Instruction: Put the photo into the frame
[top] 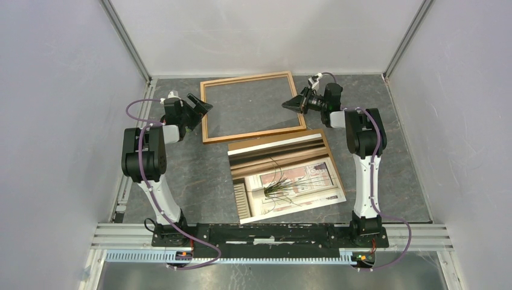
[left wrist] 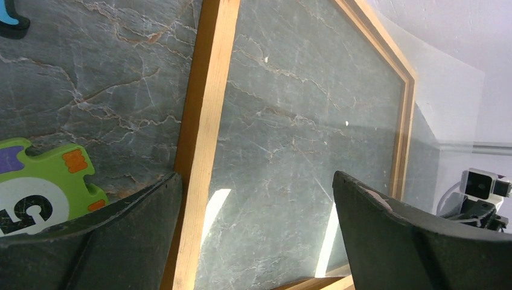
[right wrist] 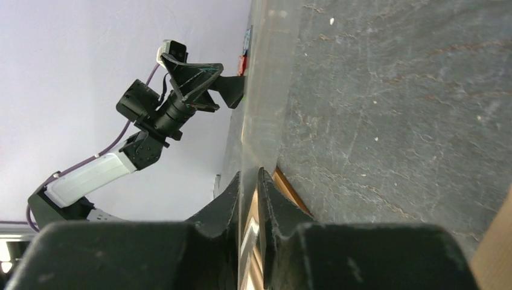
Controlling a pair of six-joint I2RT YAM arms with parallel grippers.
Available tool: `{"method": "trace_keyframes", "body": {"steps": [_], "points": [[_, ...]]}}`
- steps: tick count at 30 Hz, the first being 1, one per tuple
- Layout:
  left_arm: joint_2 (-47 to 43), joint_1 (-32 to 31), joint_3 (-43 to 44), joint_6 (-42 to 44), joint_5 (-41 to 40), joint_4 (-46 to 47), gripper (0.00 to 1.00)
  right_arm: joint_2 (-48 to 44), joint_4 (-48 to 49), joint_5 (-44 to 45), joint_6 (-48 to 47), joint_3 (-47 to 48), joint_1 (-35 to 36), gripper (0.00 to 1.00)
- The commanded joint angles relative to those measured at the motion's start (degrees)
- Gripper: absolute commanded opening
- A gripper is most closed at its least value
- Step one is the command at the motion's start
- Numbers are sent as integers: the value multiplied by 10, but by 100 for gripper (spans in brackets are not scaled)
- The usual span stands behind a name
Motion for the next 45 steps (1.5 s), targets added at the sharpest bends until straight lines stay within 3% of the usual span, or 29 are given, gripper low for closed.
{"method": "trace_keyframes", "body": {"steps": [1, 3, 7, 15, 21, 26, 32, 45], "points": [[5, -10, 18, -14, 14, 22, 100, -39, -44, 2, -53, 12, 6, 10], [2, -11, 17, -13, 12, 23, 100, -53, -28, 3, -39, 7, 6, 0], [-39, -11, -20, -21, -3, 66, 100, -101, -3, 4, -18, -9, 8, 0], [-209, -12, -70, 31, -101, 9, 100, -192, 15, 13, 2, -16, 46, 0], [-280, -10, -84, 64, -154, -31, 100, -199, 63, 18, 53, 5, 84, 0], [-285, -10, -80, 71, -156, -43, 100, -170, 148, 25, 133, 21, 97, 0], [-274, -10, -81, 68, -150, -35, 100, -136, 152, 38, 145, 33, 92, 0], [-238, -10, -75, 68, -147, -29, 100, -103, 13, 76, 25, 11, 61, 0]]}}
